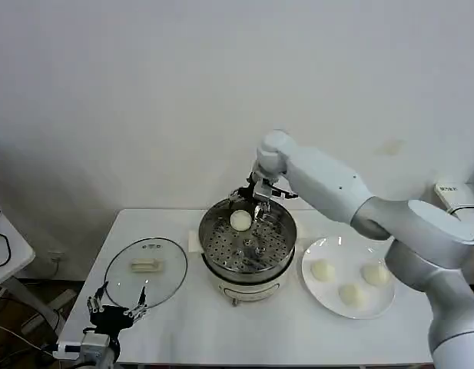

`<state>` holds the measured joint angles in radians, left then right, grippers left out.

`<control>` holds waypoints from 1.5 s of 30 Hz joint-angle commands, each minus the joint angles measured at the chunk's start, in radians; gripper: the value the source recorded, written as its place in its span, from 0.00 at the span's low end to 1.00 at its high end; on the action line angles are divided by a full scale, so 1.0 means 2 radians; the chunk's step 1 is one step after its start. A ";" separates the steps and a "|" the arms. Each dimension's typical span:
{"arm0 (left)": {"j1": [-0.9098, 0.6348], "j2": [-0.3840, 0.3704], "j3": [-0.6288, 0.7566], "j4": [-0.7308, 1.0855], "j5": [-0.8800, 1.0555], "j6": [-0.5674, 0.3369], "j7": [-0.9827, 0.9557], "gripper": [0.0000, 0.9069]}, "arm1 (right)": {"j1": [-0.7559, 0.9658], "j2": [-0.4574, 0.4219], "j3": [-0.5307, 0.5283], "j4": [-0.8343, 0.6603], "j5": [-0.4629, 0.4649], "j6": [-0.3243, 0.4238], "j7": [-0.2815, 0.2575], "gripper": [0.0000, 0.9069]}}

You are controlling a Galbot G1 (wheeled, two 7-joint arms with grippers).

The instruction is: Take steamed baozi put them in steamer then cover it.

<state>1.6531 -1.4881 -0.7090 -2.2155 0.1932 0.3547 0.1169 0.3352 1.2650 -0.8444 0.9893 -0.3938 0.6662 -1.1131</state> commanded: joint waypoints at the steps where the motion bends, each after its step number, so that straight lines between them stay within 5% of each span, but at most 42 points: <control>1: -0.001 -0.001 0.000 -0.002 0.000 0.000 0.000 1.00 | 0.025 -0.050 -0.003 0.085 0.080 -0.055 -0.017 1.00; 13: -0.007 0.000 0.009 -0.010 -0.003 0.000 0.002 1.00 | 0.094 -0.228 -0.046 0.180 0.205 -0.199 -0.030 1.00; 24: -0.009 0.011 0.017 -0.006 -0.008 -0.001 0.002 1.00 | 0.097 -0.350 -0.070 0.212 0.253 -0.334 -0.030 1.00; 32: -0.005 0.015 0.021 -0.009 -0.009 -0.002 0.000 1.00 | 0.045 -0.387 -0.036 0.228 0.273 -0.473 -0.037 1.00; 45: -0.003 0.014 0.020 -0.011 -0.011 -0.001 0.002 1.00 | -0.070 -0.362 0.019 0.228 0.191 -0.544 -0.071 1.00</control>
<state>1.6466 -1.4622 -0.6686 -2.2373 0.1715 0.3530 0.1204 0.2875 0.5629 -0.8454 1.4238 0.0251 -0.3011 -1.2348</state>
